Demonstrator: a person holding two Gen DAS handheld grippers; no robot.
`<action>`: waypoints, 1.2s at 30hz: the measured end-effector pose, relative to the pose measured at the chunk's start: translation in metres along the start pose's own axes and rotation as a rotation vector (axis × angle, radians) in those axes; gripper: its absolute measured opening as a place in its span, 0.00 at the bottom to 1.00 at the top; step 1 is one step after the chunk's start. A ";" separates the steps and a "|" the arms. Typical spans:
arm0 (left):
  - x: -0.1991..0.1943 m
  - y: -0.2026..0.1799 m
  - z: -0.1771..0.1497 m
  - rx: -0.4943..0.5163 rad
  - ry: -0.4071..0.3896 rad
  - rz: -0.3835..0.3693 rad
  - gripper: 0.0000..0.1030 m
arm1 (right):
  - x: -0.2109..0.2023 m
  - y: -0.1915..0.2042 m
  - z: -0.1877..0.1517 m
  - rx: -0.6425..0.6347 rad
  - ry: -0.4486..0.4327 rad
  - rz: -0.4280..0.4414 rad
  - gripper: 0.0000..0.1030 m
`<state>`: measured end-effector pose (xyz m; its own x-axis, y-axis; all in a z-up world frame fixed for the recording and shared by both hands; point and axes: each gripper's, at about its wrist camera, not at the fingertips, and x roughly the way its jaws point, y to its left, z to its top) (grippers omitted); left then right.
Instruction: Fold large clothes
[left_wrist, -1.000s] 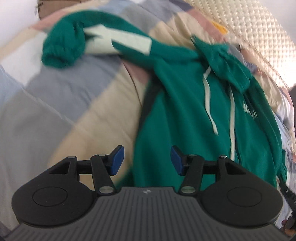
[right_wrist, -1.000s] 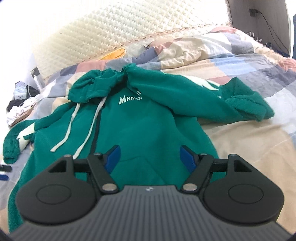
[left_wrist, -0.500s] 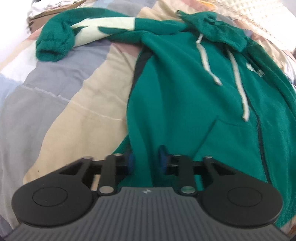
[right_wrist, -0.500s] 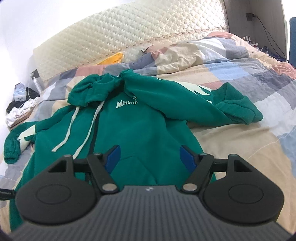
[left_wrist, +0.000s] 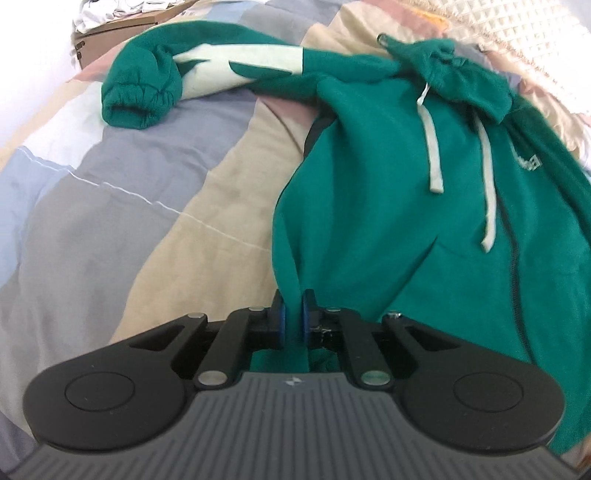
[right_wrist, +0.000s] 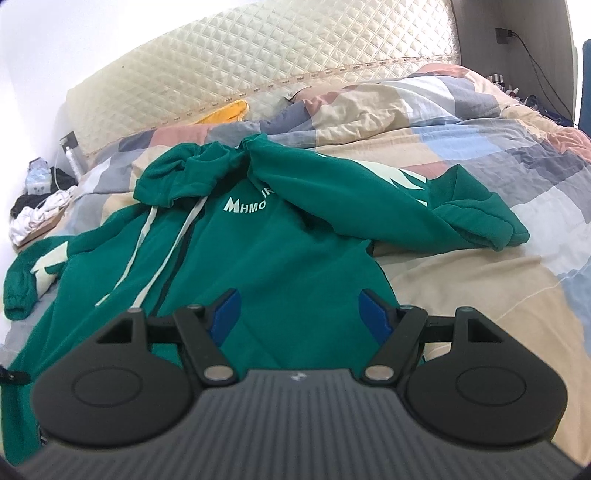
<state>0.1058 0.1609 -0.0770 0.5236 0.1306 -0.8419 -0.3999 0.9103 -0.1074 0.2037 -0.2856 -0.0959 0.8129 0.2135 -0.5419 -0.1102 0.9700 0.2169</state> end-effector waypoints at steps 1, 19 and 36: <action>0.002 -0.003 -0.001 0.014 -0.003 0.002 0.10 | 0.000 0.000 0.000 -0.003 0.001 0.000 0.70; -0.074 -0.067 0.023 0.171 -0.302 -0.054 0.56 | -0.003 -0.003 0.004 0.033 -0.045 -0.025 0.70; 0.007 -0.140 -0.009 0.243 -0.220 -0.169 0.58 | 0.020 -0.022 0.017 0.084 -0.076 -0.072 0.71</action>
<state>0.1588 0.0305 -0.0720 0.7268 0.0279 -0.6863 -0.1173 0.9895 -0.0840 0.2325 -0.3044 -0.0976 0.8584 0.1309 -0.4960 -0.0043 0.9687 0.2482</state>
